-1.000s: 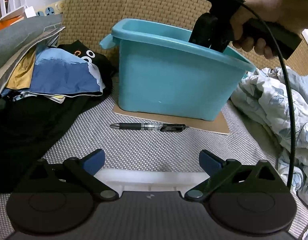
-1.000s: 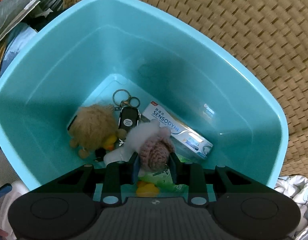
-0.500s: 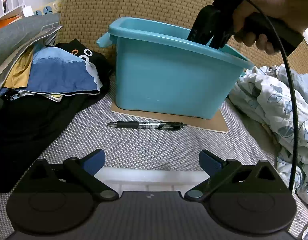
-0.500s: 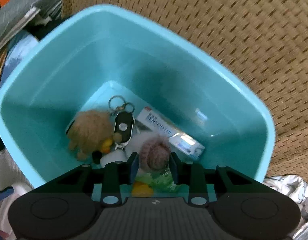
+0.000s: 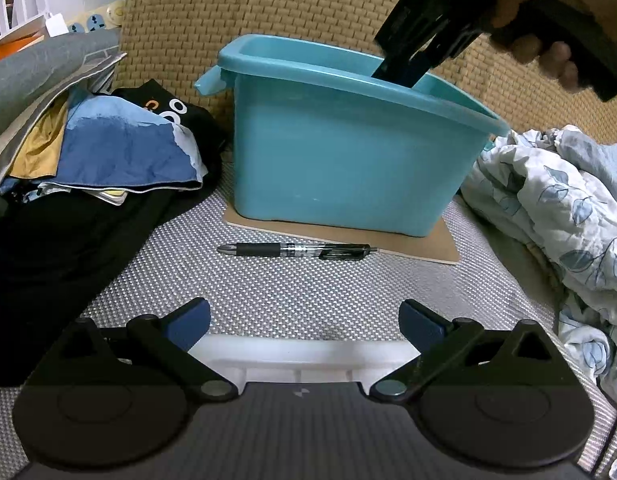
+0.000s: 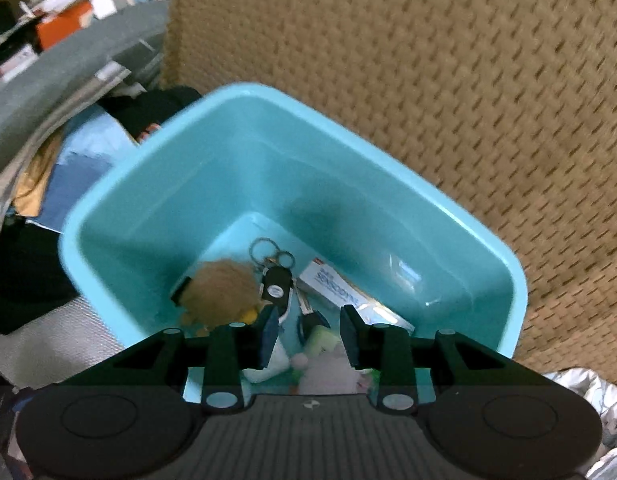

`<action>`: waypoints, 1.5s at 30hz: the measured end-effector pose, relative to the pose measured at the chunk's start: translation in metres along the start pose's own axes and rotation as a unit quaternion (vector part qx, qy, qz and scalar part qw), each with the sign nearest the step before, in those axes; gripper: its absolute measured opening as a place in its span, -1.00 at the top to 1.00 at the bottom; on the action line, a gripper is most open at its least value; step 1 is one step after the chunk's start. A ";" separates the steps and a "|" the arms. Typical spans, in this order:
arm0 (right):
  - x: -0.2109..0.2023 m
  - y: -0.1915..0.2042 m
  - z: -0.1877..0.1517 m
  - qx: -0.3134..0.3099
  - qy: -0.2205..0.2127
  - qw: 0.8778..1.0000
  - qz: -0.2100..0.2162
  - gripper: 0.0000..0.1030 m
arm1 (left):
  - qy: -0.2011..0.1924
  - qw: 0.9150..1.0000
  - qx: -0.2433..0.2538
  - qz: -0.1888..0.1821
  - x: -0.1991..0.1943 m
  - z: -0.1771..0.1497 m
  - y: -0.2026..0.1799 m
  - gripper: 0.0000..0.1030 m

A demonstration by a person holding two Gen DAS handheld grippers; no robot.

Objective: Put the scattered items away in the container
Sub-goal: 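Withdraw the right gripper from the teal bin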

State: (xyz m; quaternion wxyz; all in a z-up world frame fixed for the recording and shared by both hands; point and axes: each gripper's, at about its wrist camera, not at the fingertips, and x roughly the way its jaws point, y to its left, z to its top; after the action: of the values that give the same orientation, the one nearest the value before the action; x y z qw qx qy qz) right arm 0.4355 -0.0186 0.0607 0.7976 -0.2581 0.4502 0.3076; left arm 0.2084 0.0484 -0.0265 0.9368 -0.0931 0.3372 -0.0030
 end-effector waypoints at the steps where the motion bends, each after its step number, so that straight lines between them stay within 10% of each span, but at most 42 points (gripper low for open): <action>1: -0.007 0.002 -0.002 0.000 -0.012 1.000 -0.001 0.27 | 0.000 1.000 -0.001 0.002 0.000 0.000 0.001 -1.00; 20: -0.168 0.041 -0.143 0.071 -0.294 0.952 -0.051 0.20 | -0.031 0.999 0.011 0.022 -0.004 -0.001 -0.002 -1.00; 45: -0.046 0.082 -0.245 0.225 -0.287 0.930 -0.032 0.20 | -0.067 0.996 0.025 0.044 -0.004 -0.007 -0.010 -1.00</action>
State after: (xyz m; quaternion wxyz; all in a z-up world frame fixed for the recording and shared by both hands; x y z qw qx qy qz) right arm 0.2207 -0.1441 -0.0231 0.9393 0.0135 0.2511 0.2333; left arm 0.2013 0.0381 -0.0275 0.9586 -0.0542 0.2773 0.0359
